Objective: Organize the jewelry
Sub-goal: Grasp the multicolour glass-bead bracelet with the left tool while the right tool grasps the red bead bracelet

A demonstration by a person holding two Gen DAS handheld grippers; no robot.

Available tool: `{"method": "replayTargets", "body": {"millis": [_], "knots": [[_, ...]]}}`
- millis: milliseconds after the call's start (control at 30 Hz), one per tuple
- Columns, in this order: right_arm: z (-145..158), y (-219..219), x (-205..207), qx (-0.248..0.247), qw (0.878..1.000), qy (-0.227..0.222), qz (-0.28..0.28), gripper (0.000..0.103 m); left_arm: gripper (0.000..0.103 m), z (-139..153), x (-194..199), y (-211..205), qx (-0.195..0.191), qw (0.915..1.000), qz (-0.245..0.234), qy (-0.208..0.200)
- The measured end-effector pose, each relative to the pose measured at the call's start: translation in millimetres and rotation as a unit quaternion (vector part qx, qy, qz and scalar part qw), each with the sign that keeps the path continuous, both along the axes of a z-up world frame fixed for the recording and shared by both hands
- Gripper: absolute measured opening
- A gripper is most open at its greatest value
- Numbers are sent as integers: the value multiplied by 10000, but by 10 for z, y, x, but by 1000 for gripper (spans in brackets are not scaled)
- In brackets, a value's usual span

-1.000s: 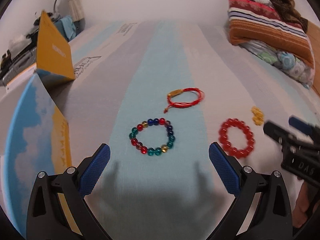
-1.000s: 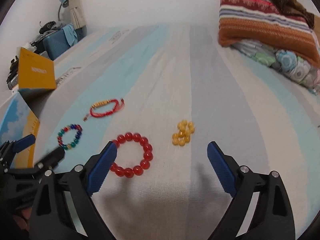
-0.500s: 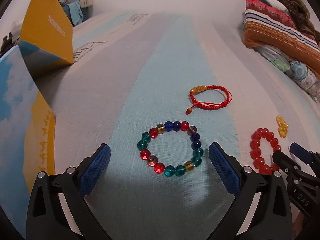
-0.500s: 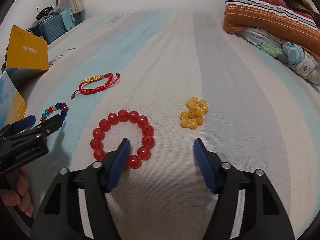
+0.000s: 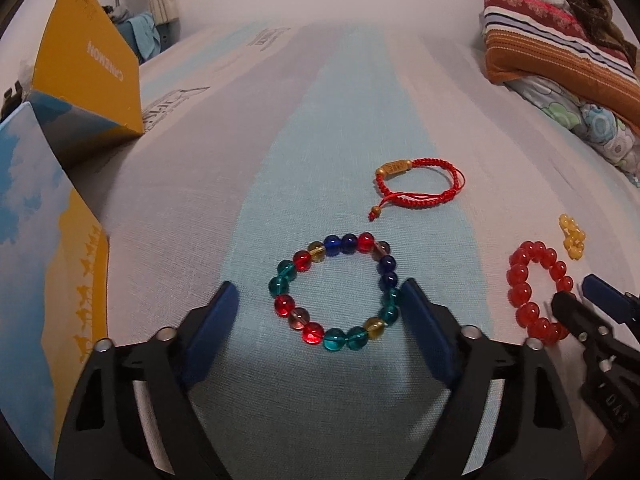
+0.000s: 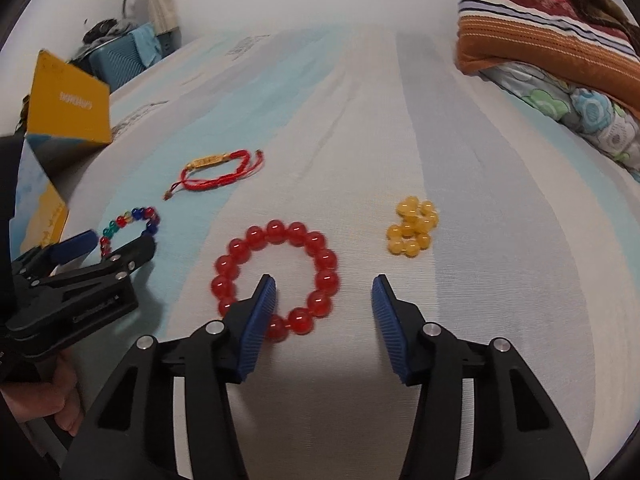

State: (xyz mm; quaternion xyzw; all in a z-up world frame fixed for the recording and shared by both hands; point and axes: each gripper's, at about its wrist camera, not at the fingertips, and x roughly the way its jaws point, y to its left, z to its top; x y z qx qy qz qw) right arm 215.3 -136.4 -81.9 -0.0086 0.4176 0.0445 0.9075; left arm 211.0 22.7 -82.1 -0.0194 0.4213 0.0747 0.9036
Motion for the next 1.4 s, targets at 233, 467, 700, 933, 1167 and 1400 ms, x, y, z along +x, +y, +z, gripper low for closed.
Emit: {"method": "replayTargets", "body": {"millis": [233,467,700,933,1167,1400], "knots": [[-19,43,-4,57,9999,55,118,31,40,23,-39,-37,-71,9998,-156,33],[-14,6,5,117,9999,70,87,14,18,64,-78,-31,-184,9996,-224,40],[33,-15,-32,170,9998,-27,80,13,8,177,-135,-20,-346,9990,-243,-109],[139,-38,-87,236,9995,-197,105,13,8,207,-160,-13,-363,9988,-291,-120],[269,-77,-140,330,9987,-354,132,13,8,276,-174,-6,-386,9985,-336,-207],[399,-96,-206,426,9977,-496,192,13,8,377,-249,-36,-444,9976,-423,-315]]}}
